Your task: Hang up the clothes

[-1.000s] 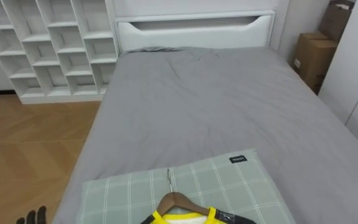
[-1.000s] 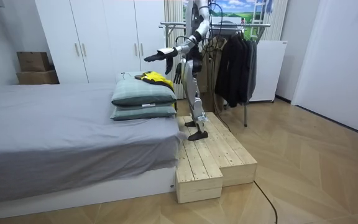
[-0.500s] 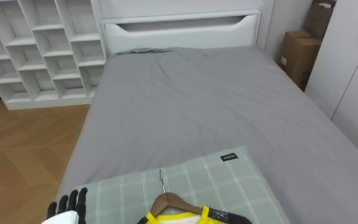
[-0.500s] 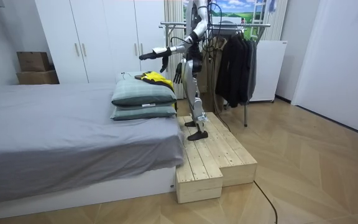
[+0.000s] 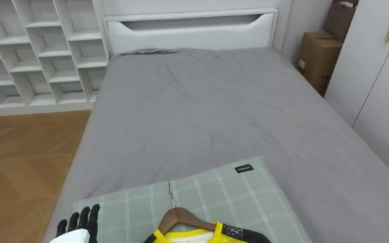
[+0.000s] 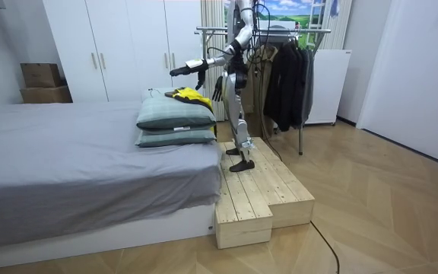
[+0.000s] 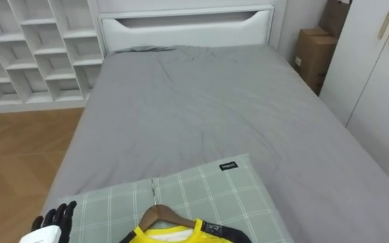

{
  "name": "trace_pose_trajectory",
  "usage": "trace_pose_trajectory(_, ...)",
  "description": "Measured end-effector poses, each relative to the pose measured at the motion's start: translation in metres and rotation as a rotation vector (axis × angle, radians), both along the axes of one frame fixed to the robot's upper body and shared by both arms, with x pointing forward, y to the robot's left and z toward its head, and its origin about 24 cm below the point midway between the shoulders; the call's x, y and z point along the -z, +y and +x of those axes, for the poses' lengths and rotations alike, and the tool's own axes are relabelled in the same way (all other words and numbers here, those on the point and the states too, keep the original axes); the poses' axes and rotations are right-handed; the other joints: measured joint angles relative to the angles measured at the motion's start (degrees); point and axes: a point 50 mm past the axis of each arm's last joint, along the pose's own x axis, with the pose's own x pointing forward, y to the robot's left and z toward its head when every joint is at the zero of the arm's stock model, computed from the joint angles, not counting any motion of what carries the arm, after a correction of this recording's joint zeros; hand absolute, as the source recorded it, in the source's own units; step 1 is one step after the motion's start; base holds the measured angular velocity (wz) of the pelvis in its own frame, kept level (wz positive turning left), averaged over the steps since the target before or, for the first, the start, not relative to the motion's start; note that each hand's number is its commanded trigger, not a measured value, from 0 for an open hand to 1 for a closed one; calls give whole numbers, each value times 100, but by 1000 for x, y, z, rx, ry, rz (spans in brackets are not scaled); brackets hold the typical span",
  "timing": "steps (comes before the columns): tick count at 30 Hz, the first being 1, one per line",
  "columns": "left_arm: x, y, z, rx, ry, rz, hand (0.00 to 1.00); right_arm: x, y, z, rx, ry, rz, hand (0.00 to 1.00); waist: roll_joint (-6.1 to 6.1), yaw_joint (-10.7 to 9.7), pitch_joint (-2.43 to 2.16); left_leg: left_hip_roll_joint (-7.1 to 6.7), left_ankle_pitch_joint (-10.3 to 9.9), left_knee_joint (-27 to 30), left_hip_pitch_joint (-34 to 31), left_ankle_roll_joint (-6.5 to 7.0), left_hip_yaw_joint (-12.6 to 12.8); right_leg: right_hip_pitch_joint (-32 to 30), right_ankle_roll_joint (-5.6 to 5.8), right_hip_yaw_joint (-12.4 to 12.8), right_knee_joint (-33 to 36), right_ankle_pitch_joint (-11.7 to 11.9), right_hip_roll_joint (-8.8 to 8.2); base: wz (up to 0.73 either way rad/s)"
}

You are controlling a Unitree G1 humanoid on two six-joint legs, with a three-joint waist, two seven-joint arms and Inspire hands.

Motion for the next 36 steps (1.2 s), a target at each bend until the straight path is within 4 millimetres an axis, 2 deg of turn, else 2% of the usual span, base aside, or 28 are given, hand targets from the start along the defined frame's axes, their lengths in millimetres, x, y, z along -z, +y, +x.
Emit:
trace_pose_trajectory(11,9,-1,-7,-12,52,-8,0,0,3,3,-24,-18,-5,0,39,-27,-36,6,0,-63,48,0,80,-7,0,31,3,1,3,-3)
trace_pose_trajectory(15,8,-1,-5,-11,48,-8,0,-1,2,4,-21,-22,-14,0,100,-51,-52,3,0,-80,62,0,119,10,1,105,4,1,2,-5)
trace_pose_trajectory(22,1,-12,15,8,-2,-38,0,-2,0,6,-5,-35,-37,0,254,-163,-24,5,0,-60,29,0,123,-4,1,108,4,1,1,-1)
trace_pose_trajectory(28,-1,-23,23,34,4,-72,0,-1,-1,5,5,-33,-34,0,264,-221,-27,7,0,-58,23,0,121,-9,1,110,4,1,5,0)
trace_pose_trajectory(36,2,-24,22,31,38,-78,0,-1,-1,6,5,-32,-34,0,233,-213,-23,8,0,-35,-39,1,114,-118,1,97,14,1,3,0)
